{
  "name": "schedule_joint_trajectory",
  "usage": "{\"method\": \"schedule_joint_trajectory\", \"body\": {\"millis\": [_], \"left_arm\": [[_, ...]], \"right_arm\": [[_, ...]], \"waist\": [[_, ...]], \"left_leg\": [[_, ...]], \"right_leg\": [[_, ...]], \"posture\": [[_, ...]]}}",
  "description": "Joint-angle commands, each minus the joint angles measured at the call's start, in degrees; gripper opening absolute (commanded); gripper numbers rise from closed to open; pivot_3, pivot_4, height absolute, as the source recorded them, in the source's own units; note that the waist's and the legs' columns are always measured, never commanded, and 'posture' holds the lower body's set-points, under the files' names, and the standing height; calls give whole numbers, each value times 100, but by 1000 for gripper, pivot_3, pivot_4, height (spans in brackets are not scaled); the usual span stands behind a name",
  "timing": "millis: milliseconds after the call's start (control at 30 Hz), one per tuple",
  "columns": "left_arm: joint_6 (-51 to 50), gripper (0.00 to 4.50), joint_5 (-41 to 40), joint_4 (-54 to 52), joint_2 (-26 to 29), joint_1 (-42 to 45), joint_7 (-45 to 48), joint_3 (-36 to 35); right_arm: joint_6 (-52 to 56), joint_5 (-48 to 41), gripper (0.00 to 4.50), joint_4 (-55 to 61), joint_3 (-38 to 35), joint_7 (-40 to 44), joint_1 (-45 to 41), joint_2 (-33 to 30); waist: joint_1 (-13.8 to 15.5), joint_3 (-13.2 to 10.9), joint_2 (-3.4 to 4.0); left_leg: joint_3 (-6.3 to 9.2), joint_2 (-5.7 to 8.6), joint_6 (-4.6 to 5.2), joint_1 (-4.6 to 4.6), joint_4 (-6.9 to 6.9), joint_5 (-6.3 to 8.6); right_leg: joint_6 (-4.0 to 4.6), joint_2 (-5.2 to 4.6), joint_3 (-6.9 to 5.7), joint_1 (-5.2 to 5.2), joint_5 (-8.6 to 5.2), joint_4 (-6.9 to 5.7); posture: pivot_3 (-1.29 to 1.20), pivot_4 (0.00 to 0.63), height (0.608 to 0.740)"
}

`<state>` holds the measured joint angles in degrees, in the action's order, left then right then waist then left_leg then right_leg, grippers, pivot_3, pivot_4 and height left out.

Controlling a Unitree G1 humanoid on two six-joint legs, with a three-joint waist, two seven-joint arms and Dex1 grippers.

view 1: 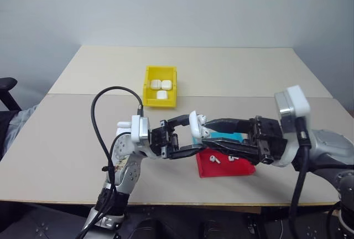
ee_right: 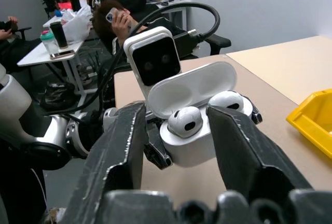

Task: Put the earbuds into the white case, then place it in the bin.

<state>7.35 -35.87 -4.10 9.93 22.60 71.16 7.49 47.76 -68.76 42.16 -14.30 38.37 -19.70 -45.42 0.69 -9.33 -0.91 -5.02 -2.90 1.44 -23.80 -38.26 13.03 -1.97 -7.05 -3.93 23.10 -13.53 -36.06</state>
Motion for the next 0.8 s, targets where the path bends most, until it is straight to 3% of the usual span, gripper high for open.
{"method": "schedule_joint_trajectory", "body": {"millis": [33,200,300,400,567,800], "left_arm": [[63,2790,-15,-143,-10,104,15,-35],[145,2790,71,114,-10,182,90,-45],[273,2790,213,430,-67,255,171,7],[359,2790,348,725,-153,346,235,65],[654,2790,605,1194,-415,578,282,156],[925,2790,810,1571,-662,904,263,186]], "right_arm": [[-217,-18,2211,48,-136,77,22,-109],[-565,73,2211,-16,-516,625,143,-315],[-552,143,2211,-323,-483,731,-224,-554],[-440,319,1659,-636,-164,888,-840,-849],[-359,701,37,-1042,519,1162,-1849,-912],[-434,1613,37,-1278,1565,1552,-2606,-661]], "waist": [[1,0,0],[8,0,-1],[6,0,-1],[-17,0,-1],[-3,-1,-1],[1,-1,-1]], "left_leg": [[0,0,0,0,0,0],[0,0,1,-1,0,0],[0,1,1,0,-3,1],[-2,1,1,2,-5,1],[-1,-3,2,-5,-2,1],[-2,-1,6,-8,-5,3]], "right_leg": [[0,0,0,0,0,0],[0,0,0,-1,0,2],[-1,0,0,-2,0,2],[-2,1,3,0,1,0],[0,5,0,4,1,5],[-3,1,0,5,2,5]], "posture": [[0,150,740],[0,150,740],[0,150,740],[0,150,740],[0,150,740],[0,150,740]]}}
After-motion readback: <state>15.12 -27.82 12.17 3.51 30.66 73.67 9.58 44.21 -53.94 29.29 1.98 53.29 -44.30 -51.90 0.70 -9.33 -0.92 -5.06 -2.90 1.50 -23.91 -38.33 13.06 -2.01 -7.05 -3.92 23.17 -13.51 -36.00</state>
